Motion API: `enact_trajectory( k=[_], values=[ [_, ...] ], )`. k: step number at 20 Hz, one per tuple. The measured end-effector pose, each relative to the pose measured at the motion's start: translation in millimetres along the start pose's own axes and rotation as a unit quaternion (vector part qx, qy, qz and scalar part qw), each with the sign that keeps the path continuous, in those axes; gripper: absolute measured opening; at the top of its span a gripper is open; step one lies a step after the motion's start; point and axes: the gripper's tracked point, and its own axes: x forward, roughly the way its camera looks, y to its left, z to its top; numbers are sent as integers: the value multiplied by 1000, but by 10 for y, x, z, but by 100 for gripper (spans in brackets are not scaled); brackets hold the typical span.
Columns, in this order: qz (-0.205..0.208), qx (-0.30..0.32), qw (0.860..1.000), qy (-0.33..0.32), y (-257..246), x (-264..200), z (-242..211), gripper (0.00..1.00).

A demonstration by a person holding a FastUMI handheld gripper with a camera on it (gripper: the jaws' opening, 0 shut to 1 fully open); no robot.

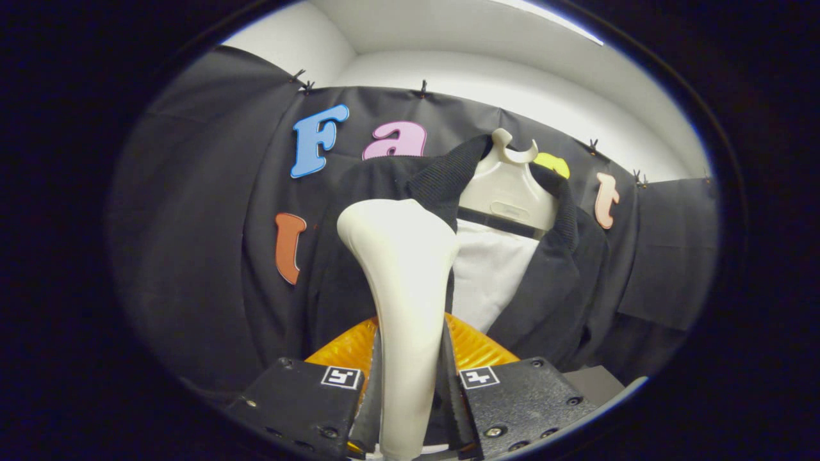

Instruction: Iron the clothes twice with a garment steamer, once on the left side and once on the right side.

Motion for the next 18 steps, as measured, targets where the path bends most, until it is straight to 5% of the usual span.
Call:
enact_trajectory(
  k=[18],
  values=[
    [9,-33,996,77,232,-142,-1137,43]
  ],
)
